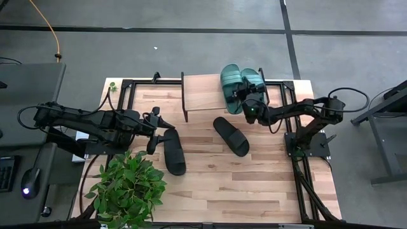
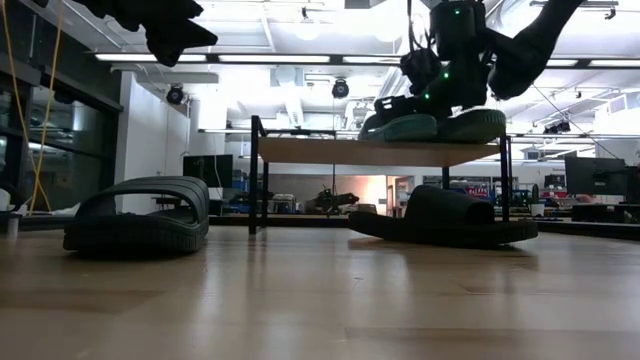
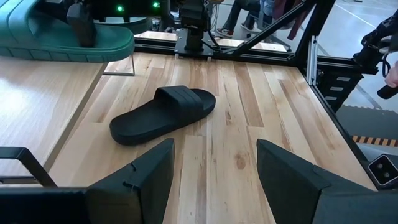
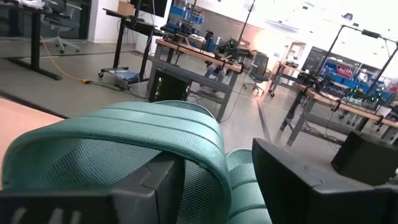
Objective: Pick and place slides into the shelf
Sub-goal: Put the green slipper on the shelf
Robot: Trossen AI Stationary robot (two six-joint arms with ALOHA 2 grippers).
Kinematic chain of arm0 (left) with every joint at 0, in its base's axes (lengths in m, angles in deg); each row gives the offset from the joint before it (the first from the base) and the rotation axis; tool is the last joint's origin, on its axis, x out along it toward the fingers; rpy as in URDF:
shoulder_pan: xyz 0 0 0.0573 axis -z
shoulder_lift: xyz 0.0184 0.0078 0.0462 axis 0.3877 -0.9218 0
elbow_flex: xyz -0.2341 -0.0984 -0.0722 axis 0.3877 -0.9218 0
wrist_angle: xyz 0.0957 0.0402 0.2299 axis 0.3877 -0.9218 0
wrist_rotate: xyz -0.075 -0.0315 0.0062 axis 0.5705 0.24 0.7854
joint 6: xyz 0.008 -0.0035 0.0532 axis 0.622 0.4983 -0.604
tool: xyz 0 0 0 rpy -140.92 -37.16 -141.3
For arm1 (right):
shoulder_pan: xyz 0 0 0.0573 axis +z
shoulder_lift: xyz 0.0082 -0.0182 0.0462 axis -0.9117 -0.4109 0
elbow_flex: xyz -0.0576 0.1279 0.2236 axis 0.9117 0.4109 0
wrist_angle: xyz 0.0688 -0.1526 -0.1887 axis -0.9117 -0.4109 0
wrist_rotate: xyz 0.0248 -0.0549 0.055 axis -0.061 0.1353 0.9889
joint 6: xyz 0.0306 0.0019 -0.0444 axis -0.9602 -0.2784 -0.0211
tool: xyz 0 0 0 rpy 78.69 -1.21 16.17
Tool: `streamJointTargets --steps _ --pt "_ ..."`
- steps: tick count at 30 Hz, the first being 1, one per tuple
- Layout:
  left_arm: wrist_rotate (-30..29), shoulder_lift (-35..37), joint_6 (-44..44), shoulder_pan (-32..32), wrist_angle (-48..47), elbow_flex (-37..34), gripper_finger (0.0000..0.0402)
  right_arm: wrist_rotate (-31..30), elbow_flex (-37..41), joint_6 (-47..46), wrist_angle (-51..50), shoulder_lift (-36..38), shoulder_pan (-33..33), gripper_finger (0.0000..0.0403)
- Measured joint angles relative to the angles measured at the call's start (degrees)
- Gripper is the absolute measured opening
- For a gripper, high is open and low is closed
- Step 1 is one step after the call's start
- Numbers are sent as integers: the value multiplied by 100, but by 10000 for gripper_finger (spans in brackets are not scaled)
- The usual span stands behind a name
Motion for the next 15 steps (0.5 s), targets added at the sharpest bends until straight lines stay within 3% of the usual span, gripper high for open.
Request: streamJointTargets --steps 15 --pt "2 0 52 2 -7 0 209 -328 2 467 281 -4 207 177"
